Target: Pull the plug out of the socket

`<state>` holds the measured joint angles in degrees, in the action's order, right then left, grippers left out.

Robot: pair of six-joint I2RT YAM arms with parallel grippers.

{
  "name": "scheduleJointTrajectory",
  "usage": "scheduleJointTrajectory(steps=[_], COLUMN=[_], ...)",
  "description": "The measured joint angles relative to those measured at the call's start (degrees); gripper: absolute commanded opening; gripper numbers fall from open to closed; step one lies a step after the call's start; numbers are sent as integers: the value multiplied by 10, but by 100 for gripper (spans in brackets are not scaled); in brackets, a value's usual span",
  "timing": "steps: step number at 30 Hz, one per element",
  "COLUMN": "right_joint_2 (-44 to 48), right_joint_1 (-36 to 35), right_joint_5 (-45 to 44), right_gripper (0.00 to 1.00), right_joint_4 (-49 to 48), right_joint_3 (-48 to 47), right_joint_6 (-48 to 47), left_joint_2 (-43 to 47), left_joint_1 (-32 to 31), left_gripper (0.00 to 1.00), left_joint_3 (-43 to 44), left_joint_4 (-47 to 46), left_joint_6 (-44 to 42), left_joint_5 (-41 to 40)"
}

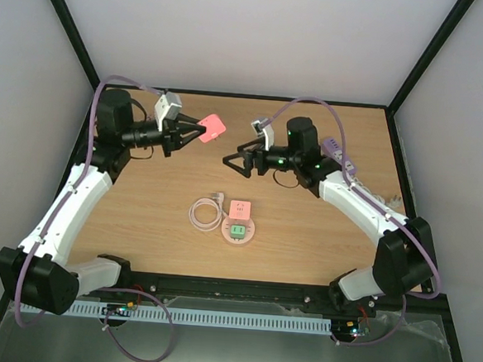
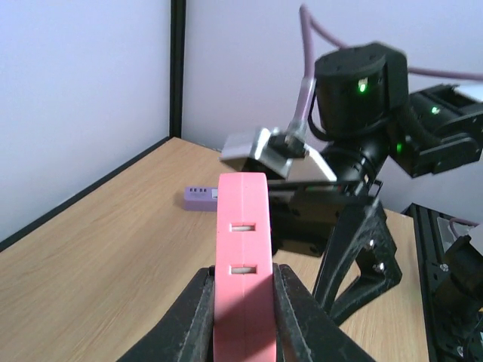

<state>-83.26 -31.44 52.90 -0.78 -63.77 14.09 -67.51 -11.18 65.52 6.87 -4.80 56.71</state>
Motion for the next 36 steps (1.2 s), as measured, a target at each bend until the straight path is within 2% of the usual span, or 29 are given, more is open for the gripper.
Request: scheduleJointTrajectory(steps=[5, 12, 18, 36], right_joint_2=[0, 0, 3, 9], right_joint_1=[0, 0, 0, 18], right_joint_5=[20, 33, 36, 51], right_gripper=[97, 97, 97, 97], right_joint_4=[-38, -78, -90, -118], right_joint_3=[47, 54, 54, 54], right_joint_6=[71, 119, 132, 149], left_joint_2=[3, 3, 3, 3], left_joint_1=[-1, -33, -56, -75], left_gripper=[14, 14, 14, 13], left_joint_3=[-1, -15, -31, -62], left_joint_4=[-21, -29, -25, -9], left_joint_6=[17, 22, 12, -17], left_joint_5=[-4, -6, -5, 86])
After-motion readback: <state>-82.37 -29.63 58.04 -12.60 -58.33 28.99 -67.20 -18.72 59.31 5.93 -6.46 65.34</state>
